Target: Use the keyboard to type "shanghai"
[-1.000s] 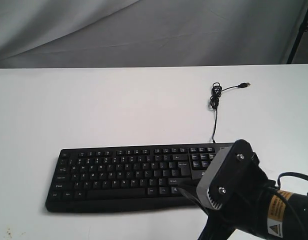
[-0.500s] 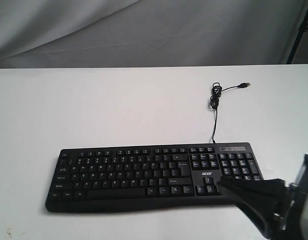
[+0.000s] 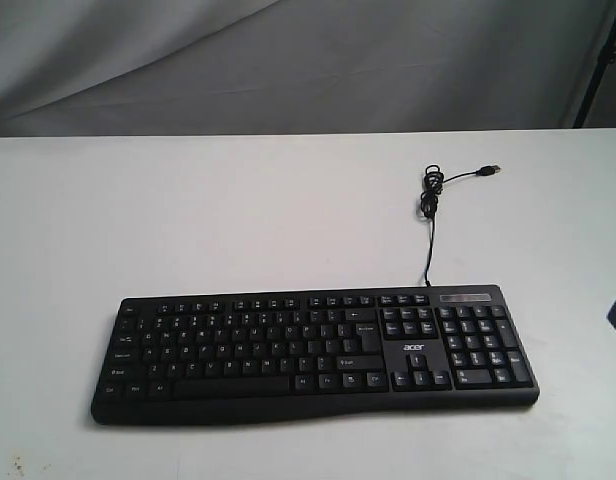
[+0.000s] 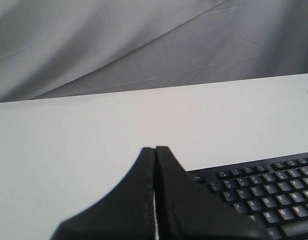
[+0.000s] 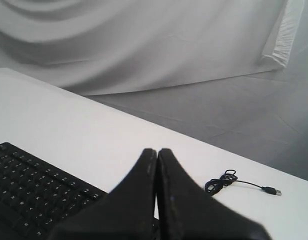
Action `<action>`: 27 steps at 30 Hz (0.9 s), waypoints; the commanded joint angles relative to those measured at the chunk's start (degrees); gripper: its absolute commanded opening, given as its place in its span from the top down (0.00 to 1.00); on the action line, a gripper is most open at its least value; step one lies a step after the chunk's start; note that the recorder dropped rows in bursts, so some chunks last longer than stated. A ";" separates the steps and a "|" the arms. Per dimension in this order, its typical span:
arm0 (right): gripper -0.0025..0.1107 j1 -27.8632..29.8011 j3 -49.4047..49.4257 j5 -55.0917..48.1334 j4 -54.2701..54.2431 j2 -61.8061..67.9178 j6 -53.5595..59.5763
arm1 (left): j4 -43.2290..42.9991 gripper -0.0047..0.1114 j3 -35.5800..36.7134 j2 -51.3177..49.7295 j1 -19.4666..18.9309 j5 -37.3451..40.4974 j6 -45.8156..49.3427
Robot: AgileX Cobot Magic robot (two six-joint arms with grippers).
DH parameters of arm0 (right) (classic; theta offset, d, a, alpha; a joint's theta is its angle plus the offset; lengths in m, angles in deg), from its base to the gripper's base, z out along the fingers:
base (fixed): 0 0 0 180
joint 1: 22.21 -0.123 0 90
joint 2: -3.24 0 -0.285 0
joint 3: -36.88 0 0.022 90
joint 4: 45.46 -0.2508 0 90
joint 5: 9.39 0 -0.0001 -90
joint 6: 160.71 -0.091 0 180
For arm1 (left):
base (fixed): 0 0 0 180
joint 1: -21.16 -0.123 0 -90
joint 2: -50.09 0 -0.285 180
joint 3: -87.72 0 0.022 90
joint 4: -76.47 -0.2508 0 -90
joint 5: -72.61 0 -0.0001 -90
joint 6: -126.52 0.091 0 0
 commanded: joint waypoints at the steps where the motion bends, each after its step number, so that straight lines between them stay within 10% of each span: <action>1: 0.98 0.40 0.18 -8.64 0.72 -9.69 -0.34 | -0.01 0.96 0.25 0.20 0.20 -0.16 -0.16; 27: 0.98 1.26 0.18 -30.57 -1.10 -18.01 -0.49 | -0.01 0.96 0.25 0.20 0.20 -0.16 -0.16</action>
